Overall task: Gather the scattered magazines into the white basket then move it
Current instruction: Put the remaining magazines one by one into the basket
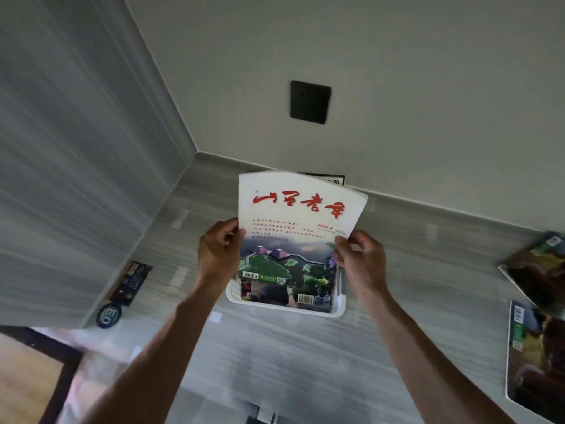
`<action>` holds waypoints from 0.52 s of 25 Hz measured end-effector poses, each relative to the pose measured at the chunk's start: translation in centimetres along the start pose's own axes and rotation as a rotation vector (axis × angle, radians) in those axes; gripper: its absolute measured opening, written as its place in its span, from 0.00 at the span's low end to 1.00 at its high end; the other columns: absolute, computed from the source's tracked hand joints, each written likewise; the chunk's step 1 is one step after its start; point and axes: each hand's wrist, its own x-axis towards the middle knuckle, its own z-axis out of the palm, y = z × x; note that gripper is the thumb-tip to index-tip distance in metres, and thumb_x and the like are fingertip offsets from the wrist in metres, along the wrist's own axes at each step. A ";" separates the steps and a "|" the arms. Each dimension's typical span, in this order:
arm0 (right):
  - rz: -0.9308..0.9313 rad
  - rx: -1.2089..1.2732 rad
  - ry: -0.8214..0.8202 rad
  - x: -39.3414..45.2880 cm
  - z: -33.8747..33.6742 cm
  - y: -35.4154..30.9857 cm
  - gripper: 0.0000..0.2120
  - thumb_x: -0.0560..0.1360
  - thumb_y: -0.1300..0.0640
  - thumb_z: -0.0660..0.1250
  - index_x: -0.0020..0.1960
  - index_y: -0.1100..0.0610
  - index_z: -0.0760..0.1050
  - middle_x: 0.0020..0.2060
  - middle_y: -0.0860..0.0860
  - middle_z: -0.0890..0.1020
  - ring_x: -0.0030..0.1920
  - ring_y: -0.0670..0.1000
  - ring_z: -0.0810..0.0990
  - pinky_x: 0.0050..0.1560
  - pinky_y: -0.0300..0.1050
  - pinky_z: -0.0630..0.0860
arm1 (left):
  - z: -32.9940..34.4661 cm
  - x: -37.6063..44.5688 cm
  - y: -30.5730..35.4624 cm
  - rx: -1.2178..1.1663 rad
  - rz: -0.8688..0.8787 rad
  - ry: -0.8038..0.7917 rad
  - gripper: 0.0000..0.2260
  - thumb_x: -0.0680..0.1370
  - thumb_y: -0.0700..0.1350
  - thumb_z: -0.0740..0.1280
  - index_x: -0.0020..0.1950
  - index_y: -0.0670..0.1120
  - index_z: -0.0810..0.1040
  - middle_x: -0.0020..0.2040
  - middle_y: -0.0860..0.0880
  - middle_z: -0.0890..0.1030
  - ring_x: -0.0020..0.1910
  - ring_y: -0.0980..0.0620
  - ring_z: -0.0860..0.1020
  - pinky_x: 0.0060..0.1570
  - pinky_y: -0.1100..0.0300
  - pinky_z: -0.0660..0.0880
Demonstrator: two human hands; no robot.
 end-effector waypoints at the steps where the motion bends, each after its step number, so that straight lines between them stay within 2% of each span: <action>1: 0.066 0.049 0.011 0.1 -0.1 0.3 0.04 0.75 0.61 0.70 0.43 0.54 0.79 0.39 0.55 0.86 0.30 0.50 0.83 0.32 0.44 0.83 | 0.4 0.0 -0.1 0.013 -0.002 -0.015 0.10 0.77 0.39 0.67 0.56 0.48 0.82 0.53 0.47 0.85 0.43 0.52 0.83 0.37 0.65 0.80; 4: 0.091 0.034 0.062 0.4 -0.3 0.9 0.06 0.75 0.60 0.71 0.41 0.51 0.79 0.38 0.57 0.86 0.30 0.51 0.82 0.32 0.47 0.82 | 1.4 0.2 0.3 0.072 -0.054 -0.044 0.10 0.77 0.41 0.67 0.55 0.50 0.82 0.54 0.49 0.85 0.45 0.51 0.83 0.41 0.55 0.82; 6: 0.035 -0.010 0.073 0.6 -0.3 1.1 0.07 0.75 0.59 0.71 0.40 0.49 0.78 0.37 0.53 0.85 0.29 0.50 0.83 0.33 0.48 0.82 | 1.5 0.4 -0.1 0.068 -0.090 -0.048 0.09 0.77 0.41 0.67 0.54 0.51 0.83 0.53 0.49 0.85 0.44 0.51 0.83 0.42 0.53 0.83; 8: 0.012 -0.070 0.056 0.9 -0.2 1.4 0.07 0.76 0.57 0.70 0.40 0.49 0.78 0.37 0.51 0.85 0.28 0.47 0.83 0.31 0.45 0.81 | 1.7 0.3 -1.0 0.078 -0.131 -0.045 0.09 0.76 0.40 0.67 0.53 0.51 0.83 0.53 0.49 0.85 0.44 0.51 0.83 0.43 0.50 0.83; 10: 0.049 -0.123 0.022 1.0 0.1 2.0 0.05 0.76 0.58 0.69 0.42 0.51 0.79 0.39 0.52 0.85 0.26 0.46 0.82 0.27 0.43 0.80 | 2.1 -0.2 -2.1 0.112 -0.167 -0.057 0.08 0.76 0.40 0.68 0.52 0.49 0.83 0.54 0.47 0.85 0.44 0.48 0.83 0.43 0.48 0.83; 13: 0.083 -0.183 -0.021 1.1 0.4 3.1 0.03 0.76 0.58 0.69 0.46 0.57 0.81 0.40 0.52 0.86 0.29 0.51 0.84 0.31 0.49 0.83 | 2.8 -0.9 -3.6 0.139 -0.216 -0.055 0.07 0.77 0.40 0.68 0.51 0.48 0.83 0.53 0.45 0.85 0.43 0.45 0.83 0.43 0.48 0.83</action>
